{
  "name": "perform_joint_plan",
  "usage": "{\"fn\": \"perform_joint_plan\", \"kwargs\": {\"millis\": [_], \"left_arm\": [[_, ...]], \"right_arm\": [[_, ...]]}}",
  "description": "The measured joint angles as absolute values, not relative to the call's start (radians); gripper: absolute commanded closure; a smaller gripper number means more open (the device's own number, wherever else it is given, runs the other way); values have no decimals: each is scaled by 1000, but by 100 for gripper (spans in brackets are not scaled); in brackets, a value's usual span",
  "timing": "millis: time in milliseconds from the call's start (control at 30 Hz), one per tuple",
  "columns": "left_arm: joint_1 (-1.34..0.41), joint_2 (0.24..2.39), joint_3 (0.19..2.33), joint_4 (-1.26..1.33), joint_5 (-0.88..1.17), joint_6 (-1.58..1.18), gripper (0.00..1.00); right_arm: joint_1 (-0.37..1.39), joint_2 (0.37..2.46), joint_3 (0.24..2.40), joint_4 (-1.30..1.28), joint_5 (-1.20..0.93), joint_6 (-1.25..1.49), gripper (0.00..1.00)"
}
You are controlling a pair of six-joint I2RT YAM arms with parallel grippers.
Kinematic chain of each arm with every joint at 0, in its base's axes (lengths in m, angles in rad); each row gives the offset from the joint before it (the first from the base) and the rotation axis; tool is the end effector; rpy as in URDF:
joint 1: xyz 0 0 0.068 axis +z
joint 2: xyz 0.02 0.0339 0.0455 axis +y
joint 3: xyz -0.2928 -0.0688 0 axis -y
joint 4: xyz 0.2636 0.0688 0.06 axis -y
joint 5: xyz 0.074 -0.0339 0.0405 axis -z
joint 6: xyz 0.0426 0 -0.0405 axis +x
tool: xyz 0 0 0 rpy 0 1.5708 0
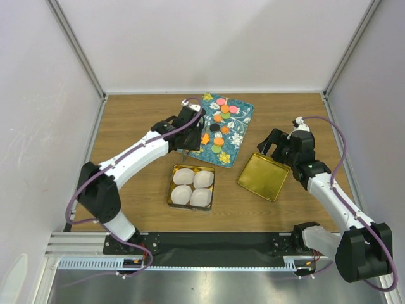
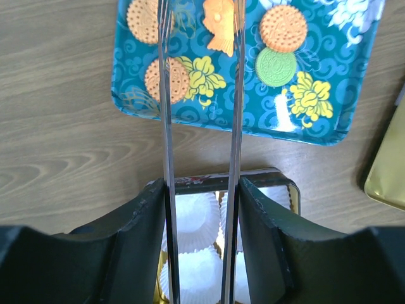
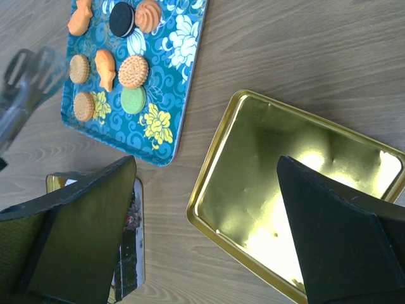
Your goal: Pack the cookies
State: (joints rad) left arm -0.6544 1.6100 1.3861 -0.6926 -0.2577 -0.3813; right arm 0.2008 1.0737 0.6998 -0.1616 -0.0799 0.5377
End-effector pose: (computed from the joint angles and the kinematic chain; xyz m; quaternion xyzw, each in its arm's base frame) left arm 0.3017 -0.2178 0.3146 0.0869 0.9360 -0.0520 0.3371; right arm 0.2422 0.0528 0.2710 0.1261 0.8593 0.2108 0.4486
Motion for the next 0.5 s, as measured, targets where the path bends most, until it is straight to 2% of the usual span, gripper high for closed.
{"fn": "perform_joint_plan", "kwargs": {"millis": [500], "left_arm": [[-658,1762,1423,-657,-230,-381,46]], "right_arm": [[201,1081,700,-163,-77,538,0]]}}
